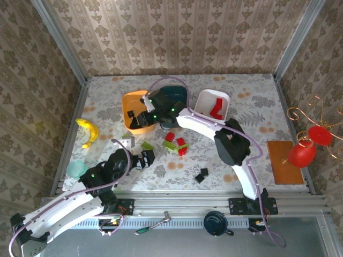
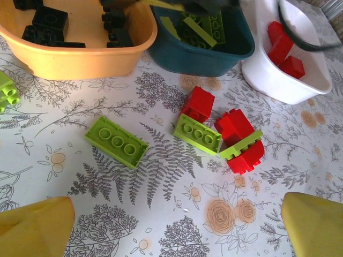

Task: Sort the legos into containers by color
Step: Place the lego in the container, then pick up the lego from the middle-left of the table.

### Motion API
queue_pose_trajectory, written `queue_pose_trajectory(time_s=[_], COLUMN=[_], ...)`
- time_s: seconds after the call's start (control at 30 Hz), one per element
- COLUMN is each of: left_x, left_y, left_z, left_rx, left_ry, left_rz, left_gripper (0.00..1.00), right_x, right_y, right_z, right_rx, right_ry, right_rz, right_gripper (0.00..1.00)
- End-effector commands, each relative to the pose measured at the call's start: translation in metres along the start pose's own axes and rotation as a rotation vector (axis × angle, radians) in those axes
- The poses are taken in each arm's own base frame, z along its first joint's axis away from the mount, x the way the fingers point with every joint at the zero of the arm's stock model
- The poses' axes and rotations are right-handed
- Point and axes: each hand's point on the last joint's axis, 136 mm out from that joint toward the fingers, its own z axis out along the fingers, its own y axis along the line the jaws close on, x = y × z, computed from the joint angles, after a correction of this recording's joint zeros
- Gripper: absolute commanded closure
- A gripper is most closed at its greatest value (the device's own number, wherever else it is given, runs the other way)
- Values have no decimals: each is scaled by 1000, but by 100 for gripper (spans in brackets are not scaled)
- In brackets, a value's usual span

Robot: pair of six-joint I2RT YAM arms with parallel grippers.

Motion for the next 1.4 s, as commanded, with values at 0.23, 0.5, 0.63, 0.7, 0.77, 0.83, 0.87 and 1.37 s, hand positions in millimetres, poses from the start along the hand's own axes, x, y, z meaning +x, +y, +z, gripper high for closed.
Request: queue_pose_trajectory(time_s=[0.23,0.5,0.63,0.7,0.77,0.83,0.87,1.37], left_x=[-8,8,32,51,71,93,103,184], left_y=[-9,-49,-85,-108,-128,-142,-148,-196], left_z=[-8,12,30,40,47,57,62,105], left_rx=[28,105,148,195,243,275,289,377], left_ry=[4,134,228,282,333,391,422,679], left_rz=[6,148,292,378,456,518,544,732], left_gripper=[0,0,3,5,7,9,10,30], right_x=[-35,-44,-7,16,37,58,67,122], right_y=[-16,-39,-82,-106,-122,-135,-140,-178], right_z=[12,-74,-122,-147,-168,-187,-196,-290], right_rx=[27,132,227,263,289,329,349,461], right_ry=[-18,-170,-198,-210,-214,-210,-206,-306], right_rz=[113,166,267,328,370,390,394,500], right_gripper=[28,24,24,24,23,23,23,21])
